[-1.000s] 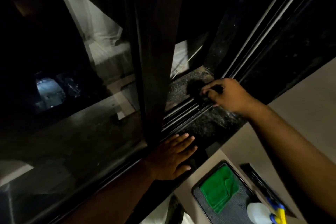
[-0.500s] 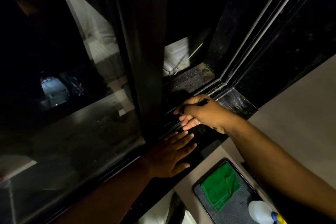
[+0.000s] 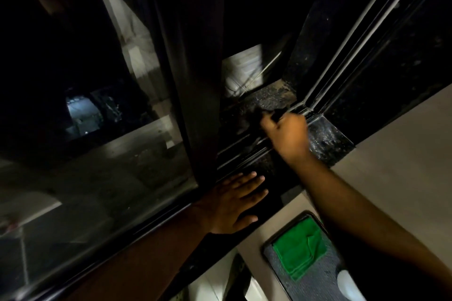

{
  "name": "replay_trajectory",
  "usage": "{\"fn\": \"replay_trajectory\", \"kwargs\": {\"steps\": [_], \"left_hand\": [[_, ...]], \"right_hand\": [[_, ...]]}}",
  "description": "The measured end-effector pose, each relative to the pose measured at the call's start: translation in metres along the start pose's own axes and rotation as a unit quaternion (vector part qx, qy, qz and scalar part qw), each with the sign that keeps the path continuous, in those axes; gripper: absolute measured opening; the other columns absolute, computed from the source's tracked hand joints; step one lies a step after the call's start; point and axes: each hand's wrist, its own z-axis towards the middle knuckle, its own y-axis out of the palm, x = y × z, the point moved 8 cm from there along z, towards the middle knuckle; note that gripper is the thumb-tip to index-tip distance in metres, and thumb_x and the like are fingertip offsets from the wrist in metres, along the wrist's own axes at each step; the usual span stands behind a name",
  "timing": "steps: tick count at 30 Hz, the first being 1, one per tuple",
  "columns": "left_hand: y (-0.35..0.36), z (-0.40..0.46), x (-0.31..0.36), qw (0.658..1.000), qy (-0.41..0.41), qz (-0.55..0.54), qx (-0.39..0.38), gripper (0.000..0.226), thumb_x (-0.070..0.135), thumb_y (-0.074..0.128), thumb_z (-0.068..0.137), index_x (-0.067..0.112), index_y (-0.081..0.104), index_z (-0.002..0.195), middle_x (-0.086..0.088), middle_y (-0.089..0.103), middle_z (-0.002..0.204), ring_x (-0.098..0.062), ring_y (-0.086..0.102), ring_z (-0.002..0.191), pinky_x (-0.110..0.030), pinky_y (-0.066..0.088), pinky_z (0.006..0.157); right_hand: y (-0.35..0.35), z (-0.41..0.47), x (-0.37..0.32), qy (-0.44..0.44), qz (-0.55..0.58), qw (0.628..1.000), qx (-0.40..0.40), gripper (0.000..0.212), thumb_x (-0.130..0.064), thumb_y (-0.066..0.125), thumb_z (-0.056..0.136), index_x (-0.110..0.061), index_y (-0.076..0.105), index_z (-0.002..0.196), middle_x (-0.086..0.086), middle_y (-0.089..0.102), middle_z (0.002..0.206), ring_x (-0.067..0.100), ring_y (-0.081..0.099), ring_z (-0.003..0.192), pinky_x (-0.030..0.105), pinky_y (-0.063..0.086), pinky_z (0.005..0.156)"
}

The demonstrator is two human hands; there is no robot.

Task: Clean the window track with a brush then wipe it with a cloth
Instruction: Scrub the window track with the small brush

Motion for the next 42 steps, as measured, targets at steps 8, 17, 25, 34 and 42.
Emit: {"fn": "replay_trajectory", "kwargs": {"steps": [8, 17, 25, 34, 42], "left_hand": [[0.003, 0.001, 0.0, 1.0, -0.004, 0.0, 0.012, 0.064, 0.054, 0.032, 0.097, 0.023, 0.025, 0.152, -0.007, 0.018, 0.162, -0.025, 0.012, 0.15, -0.047, 0.012, 0.121], [0.003, 0.001, 0.0, 1.0, -0.002, -0.006, 0.015, 0.064, 0.054, 0.033, 0.097, 0.022, 0.026, 0.152, -0.007, 0.02, 0.162, -0.025, 0.013, 0.15, -0.044, 0.014, 0.121], [0.003, 0.002, 0.0, 1.0, -0.001, -0.014, 0.007, 0.064, 0.053, 0.033, 0.098, 0.022, 0.024, 0.152, -0.006, 0.015, 0.163, -0.024, 0.008, 0.151, -0.044, 0.015, 0.122], [0.003, 0.003, 0.0, 1.0, 0.001, -0.014, 0.007, 0.063, 0.052, 0.033, 0.097, 0.021, 0.026, 0.152, -0.008, 0.017, 0.162, -0.026, 0.01, 0.151, -0.042, 0.013, 0.122], [0.006, 0.003, 0.0, 1.0, 0.005, -0.022, 0.003, 0.065, 0.052, 0.033, 0.097, 0.02, 0.024, 0.153, -0.009, 0.016, 0.162, -0.027, 0.009, 0.151, -0.045, 0.014, 0.122]], "right_hand": [[-0.053, 0.025, 0.001, 0.062, 0.099, 0.992, 0.053, 0.035, -0.028, 0.067, 0.085, -0.02, 0.055, 0.053, 0.0, 0.058, 0.05, 0.017, 0.056, 0.043, 0.029, 0.045, 0.04], [0.01, 0.005, 0.001, 0.002, -0.084, 0.996, 0.014, 0.042, -0.044, 0.056, 0.09, -0.011, 0.054, 0.064, 0.014, 0.06, 0.059, 0.027, 0.058, 0.054, 0.032, 0.037, 0.052], [-0.056, 0.038, -0.008, -0.004, 0.01, 0.995, 0.102, 0.034, -0.04, 0.065, 0.086, -0.018, 0.061, 0.06, -0.009, 0.06, 0.051, 0.002, 0.053, 0.047, 0.022, 0.038, 0.047], [-0.019, 0.001, 0.012, -0.007, -0.056, 0.996, 0.069, 0.041, -0.035, 0.06, 0.091, -0.016, 0.049, 0.055, 0.005, 0.048, 0.049, 0.019, 0.049, 0.046, 0.028, 0.032, 0.047], [-0.036, -0.009, -0.028, -0.067, 0.083, 0.992, 0.062, 0.033, -0.035, 0.059, 0.087, -0.026, 0.053, 0.055, -0.005, 0.049, 0.048, 0.005, 0.05, 0.044, 0.018, 0.041, 0.046]]}}
